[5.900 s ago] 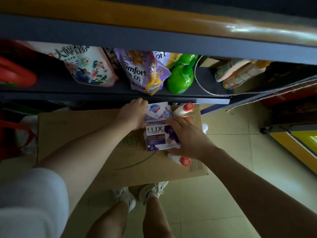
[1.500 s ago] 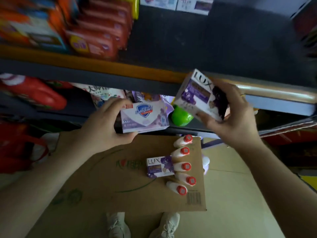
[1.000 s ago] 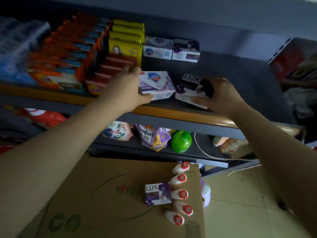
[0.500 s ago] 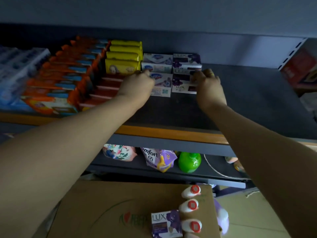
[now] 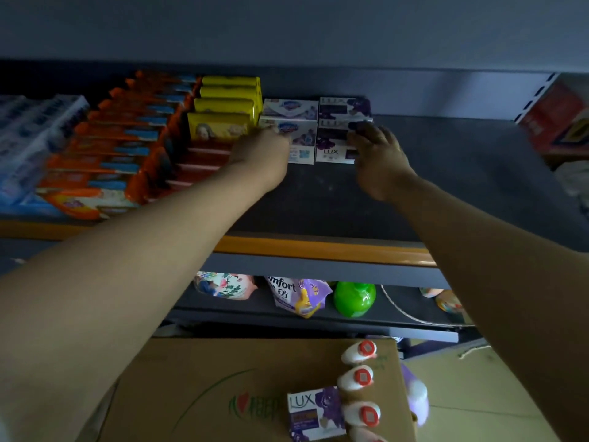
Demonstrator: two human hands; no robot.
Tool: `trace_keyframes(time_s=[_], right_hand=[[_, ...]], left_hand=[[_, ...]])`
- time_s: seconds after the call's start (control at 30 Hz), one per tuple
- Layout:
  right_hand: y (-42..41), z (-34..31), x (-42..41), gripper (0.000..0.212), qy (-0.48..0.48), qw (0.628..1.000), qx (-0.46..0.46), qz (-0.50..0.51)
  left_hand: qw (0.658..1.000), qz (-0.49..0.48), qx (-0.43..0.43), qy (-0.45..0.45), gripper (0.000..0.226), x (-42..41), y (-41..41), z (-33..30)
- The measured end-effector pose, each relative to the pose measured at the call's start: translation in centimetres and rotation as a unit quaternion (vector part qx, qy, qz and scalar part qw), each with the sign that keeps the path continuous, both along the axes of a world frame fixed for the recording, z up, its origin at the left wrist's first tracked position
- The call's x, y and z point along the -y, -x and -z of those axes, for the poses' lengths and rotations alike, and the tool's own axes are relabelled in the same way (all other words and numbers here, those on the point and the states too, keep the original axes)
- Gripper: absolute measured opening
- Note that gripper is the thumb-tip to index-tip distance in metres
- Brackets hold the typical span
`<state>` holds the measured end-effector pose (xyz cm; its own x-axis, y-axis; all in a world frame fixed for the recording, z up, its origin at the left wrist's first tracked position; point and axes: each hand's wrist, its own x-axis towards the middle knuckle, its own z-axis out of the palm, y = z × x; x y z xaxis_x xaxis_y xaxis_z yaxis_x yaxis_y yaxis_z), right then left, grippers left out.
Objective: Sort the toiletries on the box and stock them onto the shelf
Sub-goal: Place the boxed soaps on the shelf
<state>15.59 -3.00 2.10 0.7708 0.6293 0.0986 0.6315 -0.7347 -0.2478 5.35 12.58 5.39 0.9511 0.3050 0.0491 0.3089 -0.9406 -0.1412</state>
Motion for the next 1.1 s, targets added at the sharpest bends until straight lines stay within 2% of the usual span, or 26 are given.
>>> trace_keyframes(time_s=[0.03,0.1,0.17,0.23,0.3,0.37,0.5,0.57,0.63,0.77,0.83,0.9,1.0,1.1], right_hand=[[0.8,-0.5,0.3,0.053,-0.048,0.999,-0.001,0.022],[3.0,-1.5,1.1,0.04,-0.154,0.987,0.034,0.029],[5.4,-2.0,2.5,0.027,-0.229,0.969,0.089,-0.008],[8.2,-2.0,4.3,0.027,-0.252,0.961,0.099,-0.056],[11.5,-1.1,6.2,0.025,-0.236,0.964,0.089,-0.084],[14.9,0.4,7.9,0.022,-0.209,0.97,0.075,-0.099],[19.5,5.4,10.2,0.024,-0.12,0.986,0.009,-0.115],[21.2,8.1,10.9,0.026,-0.07,0.992,-0.047,-0.098],[22.5,10.4,11.5,0.029,-0.006,0.992,-0.096,-0.081],[23.8,12.8,12.4,0.022,0.065,0.979,-0.188,-0.052],[24.0,13.6,12.4,0.025,0.086,0.971,-0.217,-0.055],[24.4,14.7,11.9,0.026,0.107,0.963,-0.234,-0.08],[25.1,16.5,11.0,0.031,0.143,0.953,-0.238,-0.119],[25.9,18.1,10.3,0.047,0.195,0.936,-0.253,-0.149]], left_hand=[[0.999,0.021,0.018,0.027,0.046,0.4,0.9,-0.1],[0.984,0.127,0.117,0.046,0.034,1.3,3.2,-0.1],[0.942,0.252,0.211,0.066,0.026,2.7,6.5,0.4],[0.91,0.333,0.229,0.092,0.023,4.5,10.2,1.8],[0.907,0.357,0.188,0.12,0.024,6.1,13.6,4.6],[0.924,0.323,0.129,0.162,0.03,6.7,16.7,8.7],[0.943,0.172,-0.014,0.285,0.031,7.4,21.4,17.0],[0.934,0.093,-0.089,0.332,0.04,8.3,23.2,20.2],[0.917,0.033,-0.124,0.378,0.051,9.4,24.2,22.5],[0.895,0.004,-0.174,0.41,0.082,11.7,25.1,25.5],[0.885,-0.005,-0.188,0.425,0.094,12.5,25.5,26.7],[0.883,-0.017,-0.17,0.436,0.097,12.9,26.0,27.9],[0.871,-0.051,-0.128,0.471,0.096,13.0,26.5,29.5],[0.862,-0.059,-0.089,0.495,0.089,12.8,26.9,30.8]])
